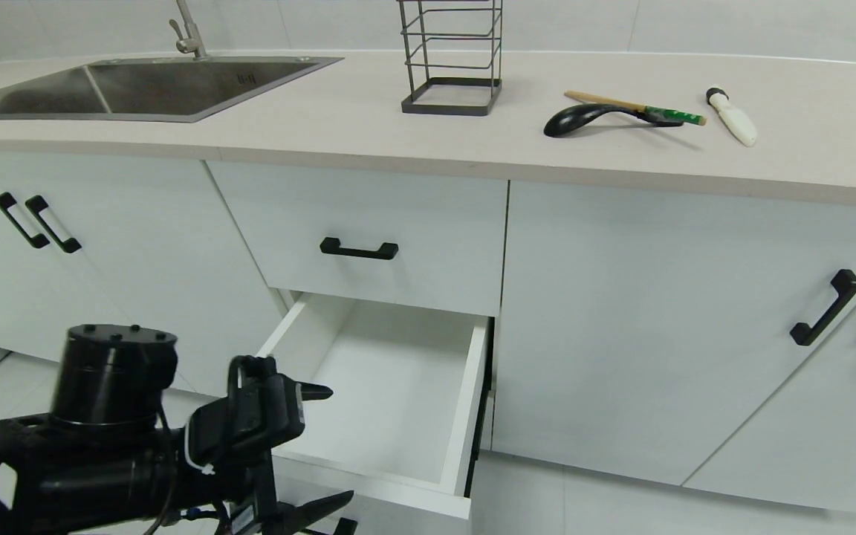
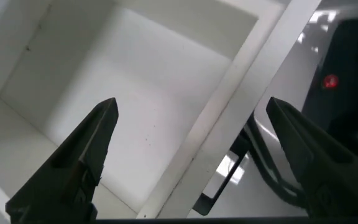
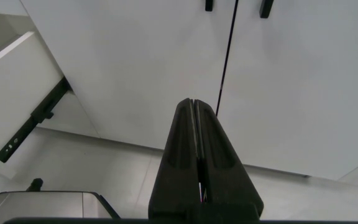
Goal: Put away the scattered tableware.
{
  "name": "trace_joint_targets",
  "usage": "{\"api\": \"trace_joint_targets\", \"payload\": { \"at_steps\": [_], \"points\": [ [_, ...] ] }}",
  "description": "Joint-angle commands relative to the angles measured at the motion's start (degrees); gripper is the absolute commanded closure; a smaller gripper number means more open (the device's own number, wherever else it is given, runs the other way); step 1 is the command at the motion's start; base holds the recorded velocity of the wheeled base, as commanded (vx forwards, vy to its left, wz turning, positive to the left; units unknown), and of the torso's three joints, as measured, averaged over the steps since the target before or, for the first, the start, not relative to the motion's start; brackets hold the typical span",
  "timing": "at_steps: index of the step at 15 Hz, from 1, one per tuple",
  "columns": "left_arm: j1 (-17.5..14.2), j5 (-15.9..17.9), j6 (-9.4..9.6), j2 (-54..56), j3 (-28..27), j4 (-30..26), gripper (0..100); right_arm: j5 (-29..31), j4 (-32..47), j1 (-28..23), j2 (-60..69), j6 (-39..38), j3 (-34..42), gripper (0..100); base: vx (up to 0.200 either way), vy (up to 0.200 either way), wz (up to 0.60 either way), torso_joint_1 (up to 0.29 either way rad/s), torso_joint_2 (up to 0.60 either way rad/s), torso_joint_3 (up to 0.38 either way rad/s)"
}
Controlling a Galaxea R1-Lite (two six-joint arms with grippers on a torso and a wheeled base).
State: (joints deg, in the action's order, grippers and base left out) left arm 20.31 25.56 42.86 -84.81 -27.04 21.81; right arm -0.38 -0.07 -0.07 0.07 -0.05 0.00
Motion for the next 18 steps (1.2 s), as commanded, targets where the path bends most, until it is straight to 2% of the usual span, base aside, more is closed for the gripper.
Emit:
{"api": "trace_joint_targets", "payload": {
  "at_steps": [1, 2, 4, 5, 6, 8, 10, 11, 13, 14, 15, 16, 17, 18],
  "points": [
    [-0.01, 1.95, -8.76, 13.00, -0.56, 0.25, 0, -0.06, -0.01, -0.01, -0.07, 0.05, 0.00, 100, 0.000, 0.000, 0.00, 0.000, 0.00, 0.000],
    [-0.36, 1.68, -16.85, 18.45, -0.82, 0.43, 0, -0.06, -0.01, -0.01, -0.07, 0.05, 0.00, 100, 0.000, 0.000, 0.00, 0.000, 0.00, 0.000],
    [-3.61, 1.16, -32.32, 27.51, -0.56, 1.39, 0, 0.11, -0.01, -0.01, -0.07, 0.05, 0.00, 100, 0.000, 0.000, 0.00, 0.000, 0.00, 0.000],
    [-5.81, -0.08, -37.06, 31.90, 0.06, 1.75, 0, 0.11, -0.01, -0.01, -0.07, 0.05, 0.00, 100, 0.000, 0.000, 0.00, 0.000, 0.00, 0.000],
    [-8.18, -1.39, -37.59, 37.26, 2.52, 2.19, 0, 0.11, -0.01, -0.01, -0.07, 0.05, 0.00, 100, 0.000, 0.000, 0.00, 0.000, 0.00, 0.000],
    [-10.91, -1.39, -37.68, 47.63, 8.23, 2.36, 0, -0.06, 0.07, -0.01, -0.07, 0.14, 0.00, 100, 0.000, 0.000, 0.00, 0.000, 0.00, 0.000],
    [-16.53, -1.31, -37.94, 60.82, 15.26, 1.75, 0, -0.06, 0.07, -0.01, -0.07, 0.14, 0.00, 100, 0.000, 0.000, 0.00, 0.000, 0.00, 0.000],
    [-17.76, -1.31, -38.38, 64.60, 16.32, 0.69, 0, -0.06, 0.07, -0.01, -0.07, 0.14, 0.00, 100, 0.000, 0.000, 0.00, 0.000, 0.00, 0.000],
    [-19.34, -1.57, -40.14, 74.79, 17.90, -7.48, 0, -0.06, 0.07, -0.01, -0.07, 0.22, 0.00, 100, 0.000, 0.000, 0.00, 0.000, 0.00, 0.000],
    [-19.34, -1.66, -40.23, 77.08, 17.99, -10.56, 0, -0.06, 0.07, -0.01, -0.07, 0.14, 0.00, 100, 0.000, 0.000, 0.00, 0.000, 0.00, 0.000],
    [-19.69, -3.77, -40.05, 81.12, 19.04, -16.71, 0, -0.06, 0.07, -0.01, -0.07, 0.14, 0.00, 100, 0.000, 0.000, 0.00, 0.000, 0.00, 0.000],
    [-19.87, -6.49, -40.05, 84.19, 21.24, -20.05, 0, -0.06, 0.07, -0.01, -0.07, 0.14, 0.00, 100, 0.000, 0.000, 0.00, 0.000, 0.00, 0.000],
    [-20.22, -9.92, -39.79, 84.81, 24.58, -21.46, 0, -0.06, 0.07, -0.01, -0.07, 0.14, 0.00, 100, 0.000, 0.000, 0.00, 0.000, 0.00, 0.000],
    [-20.31, -14.84, -39.96, 84.81, 26.60, -20.40, 0, -0.06, 0.07, -0.01, -0.07, 0.14, 0.00, 100, 0.000, 0.000, 0.00, 0.000, 0.00, 0.000]
  ]
}}
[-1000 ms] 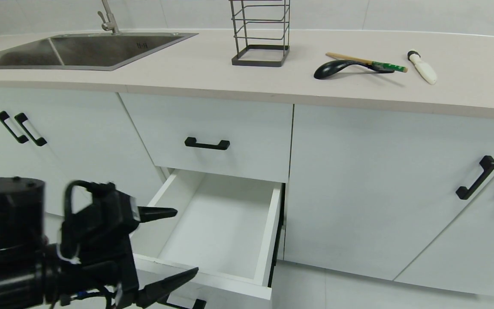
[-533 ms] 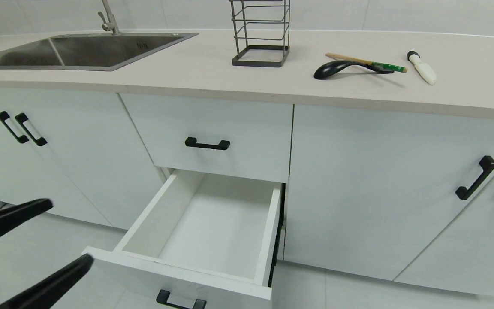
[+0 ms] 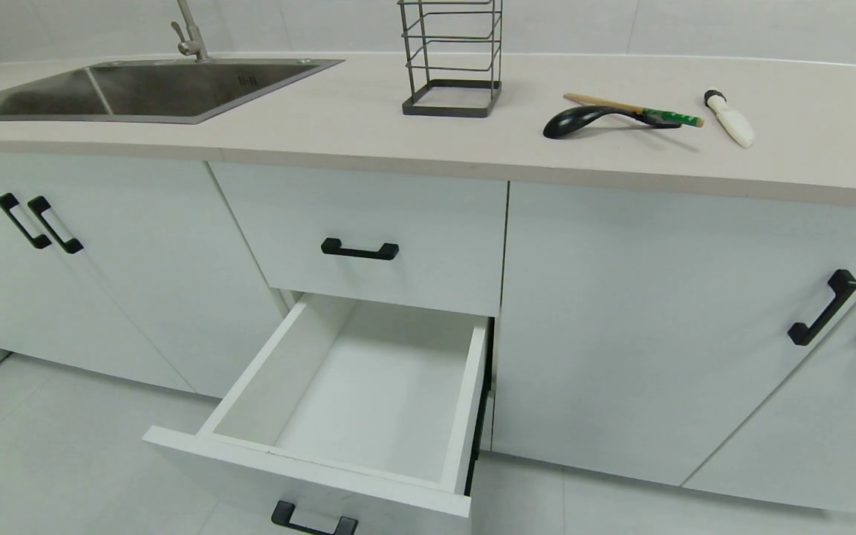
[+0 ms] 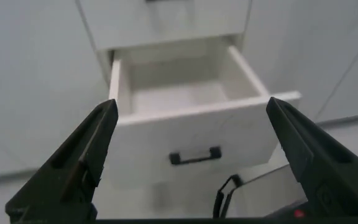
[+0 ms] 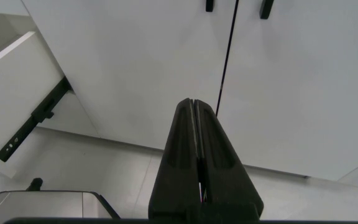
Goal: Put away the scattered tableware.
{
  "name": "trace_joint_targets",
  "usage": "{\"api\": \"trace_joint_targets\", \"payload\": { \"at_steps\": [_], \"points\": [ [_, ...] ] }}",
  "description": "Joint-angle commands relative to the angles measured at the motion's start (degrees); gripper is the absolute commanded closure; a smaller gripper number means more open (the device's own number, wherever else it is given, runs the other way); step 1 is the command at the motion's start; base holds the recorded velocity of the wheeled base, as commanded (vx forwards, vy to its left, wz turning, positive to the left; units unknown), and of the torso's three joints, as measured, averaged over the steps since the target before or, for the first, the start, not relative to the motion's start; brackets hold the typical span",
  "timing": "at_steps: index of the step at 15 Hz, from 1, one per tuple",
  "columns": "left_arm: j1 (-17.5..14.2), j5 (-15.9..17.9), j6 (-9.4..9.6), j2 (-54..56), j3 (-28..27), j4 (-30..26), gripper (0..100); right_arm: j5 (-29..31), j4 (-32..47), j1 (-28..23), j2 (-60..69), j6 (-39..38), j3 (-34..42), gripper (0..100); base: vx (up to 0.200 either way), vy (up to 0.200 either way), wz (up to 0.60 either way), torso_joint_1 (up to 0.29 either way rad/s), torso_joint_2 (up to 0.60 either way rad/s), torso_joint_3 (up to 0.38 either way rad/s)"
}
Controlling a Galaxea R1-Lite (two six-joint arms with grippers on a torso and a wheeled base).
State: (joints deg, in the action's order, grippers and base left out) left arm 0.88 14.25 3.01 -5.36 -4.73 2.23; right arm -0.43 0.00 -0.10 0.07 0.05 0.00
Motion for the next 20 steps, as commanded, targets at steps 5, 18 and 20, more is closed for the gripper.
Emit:
{"api": "trace_joint_targets", "payload": {
  "at_steps": [5, 18, 20],
  "points": [
    [-0.97, -15.83, -0.11, 5.36, 4.73, -2.23, 0, -0.01, 0.00, 0.01, -0.07, -0.14, 0.00, 100, 0.000, 0.000, 0.00, 0.000, 0.00, 0.000],
    [-0.97, -15.92, -4.94, 5.36, 4.73, -2.14, 0, 0.16, 0.00, 0.01, -0.07, -0.22, 0.00, 100, 0.031, 0.000, 0.14, 0.001, 0.00, 0.002],
    [-0.97, -15.92, -4.86, 5.36, 4.64, -2.14, 0, 0.16, 0.00, 0.01, -0.07, -0.22, 0.00, 100, 0.200, 0.000, 0.00, 0.000, 0.00, 0.009]
  ]
}}
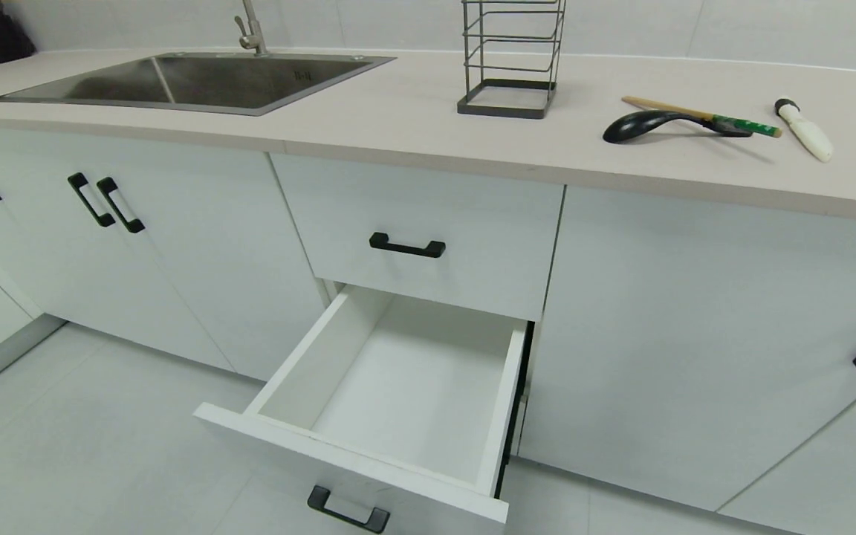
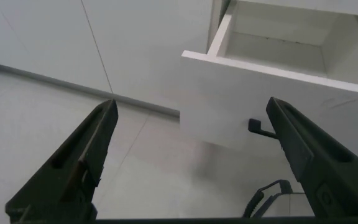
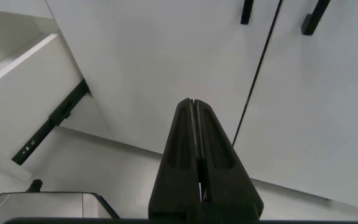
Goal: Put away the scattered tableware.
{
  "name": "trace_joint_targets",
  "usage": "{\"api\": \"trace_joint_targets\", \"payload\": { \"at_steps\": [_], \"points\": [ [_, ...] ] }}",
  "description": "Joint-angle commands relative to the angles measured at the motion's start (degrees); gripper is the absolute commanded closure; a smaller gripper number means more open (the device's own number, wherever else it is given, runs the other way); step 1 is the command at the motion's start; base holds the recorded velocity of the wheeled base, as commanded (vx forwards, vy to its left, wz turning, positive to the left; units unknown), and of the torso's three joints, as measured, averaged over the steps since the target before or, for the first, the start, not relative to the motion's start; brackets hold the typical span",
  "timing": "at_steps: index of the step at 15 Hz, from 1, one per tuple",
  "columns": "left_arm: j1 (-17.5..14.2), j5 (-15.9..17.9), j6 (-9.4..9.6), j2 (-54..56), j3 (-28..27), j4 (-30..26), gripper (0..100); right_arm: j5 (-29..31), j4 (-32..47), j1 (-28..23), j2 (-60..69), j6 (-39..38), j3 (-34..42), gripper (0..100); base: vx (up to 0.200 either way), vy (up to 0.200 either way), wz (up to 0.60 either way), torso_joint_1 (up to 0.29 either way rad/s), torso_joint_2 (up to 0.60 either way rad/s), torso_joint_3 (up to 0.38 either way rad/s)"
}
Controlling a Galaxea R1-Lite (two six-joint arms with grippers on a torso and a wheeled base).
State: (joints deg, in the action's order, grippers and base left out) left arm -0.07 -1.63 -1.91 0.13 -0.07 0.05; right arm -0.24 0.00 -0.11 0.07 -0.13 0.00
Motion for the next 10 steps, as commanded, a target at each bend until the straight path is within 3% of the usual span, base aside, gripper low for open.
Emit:
{"api": "trace_joint_targets", "payload": {
  "at_steps": [1, 4, 7, 10],
  "points": [
    [0.07, -0.04, -0.02, -0.13, 0.07, 0.04, 0, -0.02, 0.00, 0.02, -0.07, 0.05, 0.00, 100, 0.200, 0.000, 0.00, 0.002, -0.01, -0.007],
    [-0.01, -0.04, -0.02, -0.13, 0.07, 0.04, 0, -0.02, 0.00, 0.02, -0.07, -0.04, 0.00, 100, 0.200, 0.000, 0.00, 0.004, 0.00, 0.005],
    [-0.01, -0.04, -0.11, -0.13, 0.07, 0.04, 0, -0.20, 0.00, 0.02, -0.07, 0.22, 0.00, 100, 0.000, 0.000, 0.00, 0.000, 0.00, 0.000],
    [-0.01, -0.04, -0.20, -0.13, 0.07, 0.04, 0, -0.20, 0.00, 0.02, -0.07, 0.05, 0.00, 100, 0.000, 0.000, -0.60, 0.006, 0.00, -0.006]
  ]
}}
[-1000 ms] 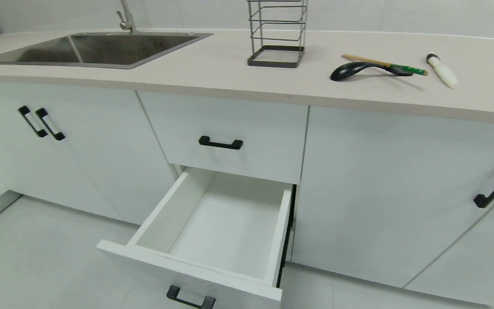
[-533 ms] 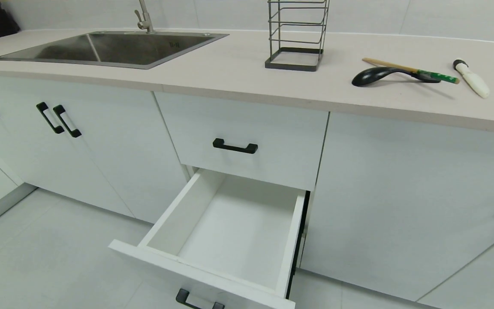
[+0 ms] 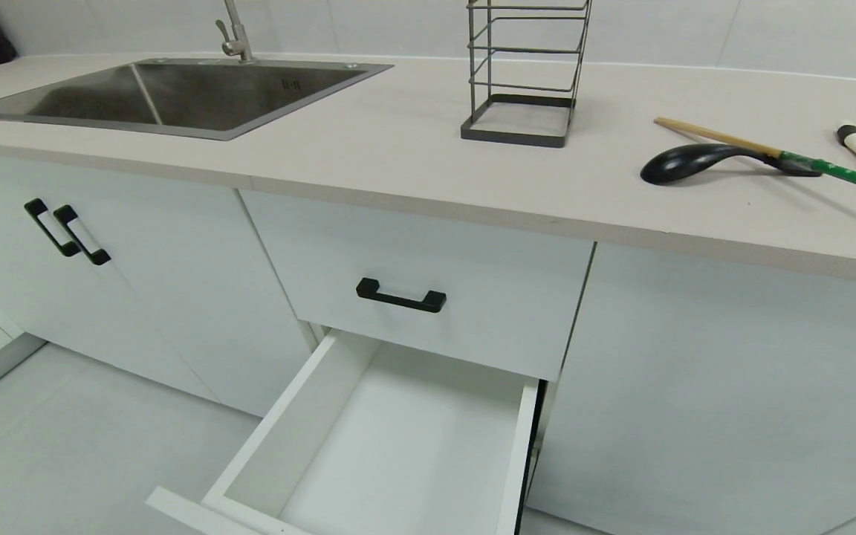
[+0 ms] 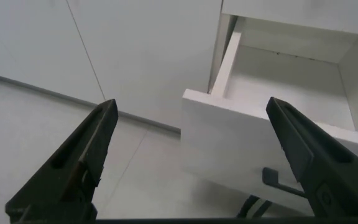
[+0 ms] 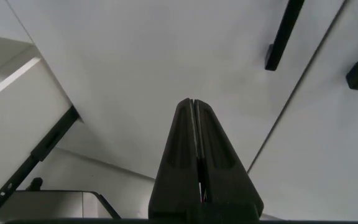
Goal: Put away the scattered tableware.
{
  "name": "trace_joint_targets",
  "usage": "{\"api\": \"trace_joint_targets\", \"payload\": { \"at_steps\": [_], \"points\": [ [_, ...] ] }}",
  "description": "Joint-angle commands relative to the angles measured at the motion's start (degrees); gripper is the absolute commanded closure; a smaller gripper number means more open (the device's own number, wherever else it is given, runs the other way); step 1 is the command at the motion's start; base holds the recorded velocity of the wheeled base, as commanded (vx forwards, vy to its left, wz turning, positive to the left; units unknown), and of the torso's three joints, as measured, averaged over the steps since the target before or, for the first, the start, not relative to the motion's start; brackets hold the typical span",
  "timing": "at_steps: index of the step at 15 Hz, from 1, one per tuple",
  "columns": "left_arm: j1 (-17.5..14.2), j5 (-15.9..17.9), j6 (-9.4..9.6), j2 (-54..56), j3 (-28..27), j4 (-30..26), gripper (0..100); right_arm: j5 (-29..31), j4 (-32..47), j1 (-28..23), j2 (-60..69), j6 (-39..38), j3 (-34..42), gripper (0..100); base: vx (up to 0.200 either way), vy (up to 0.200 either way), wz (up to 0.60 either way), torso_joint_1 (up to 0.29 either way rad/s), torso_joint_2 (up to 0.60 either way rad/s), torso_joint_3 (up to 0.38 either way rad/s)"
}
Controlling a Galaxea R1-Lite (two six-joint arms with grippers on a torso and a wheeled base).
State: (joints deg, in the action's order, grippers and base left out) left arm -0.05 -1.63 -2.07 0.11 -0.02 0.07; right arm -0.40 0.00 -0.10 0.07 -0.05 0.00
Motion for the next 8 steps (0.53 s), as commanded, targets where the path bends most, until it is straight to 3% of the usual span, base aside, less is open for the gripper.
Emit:
{"api": "trace_joint_targets", "payload": {
  "at_steps": [1, 8],
  "points": [
    [-0.04, -0.04, -0.04, -0.11, -0.06, 0.01, 0, -0.04, 0.00, 0.01, -0.07, 0.05, 0.00, 100, 0.000, 0.000, 0.00, 0.000, 0.00, 0.000],
    [-0.04, -0.04, -0.04, -0.11, 0.02, 0.01, 0, -0.04, 0.00, 0.01, -0.07, 0.22, 0.00, 100, 0.000, 0.000, 0.00, 0.000, 0.00, 0.000]
  ]
}}
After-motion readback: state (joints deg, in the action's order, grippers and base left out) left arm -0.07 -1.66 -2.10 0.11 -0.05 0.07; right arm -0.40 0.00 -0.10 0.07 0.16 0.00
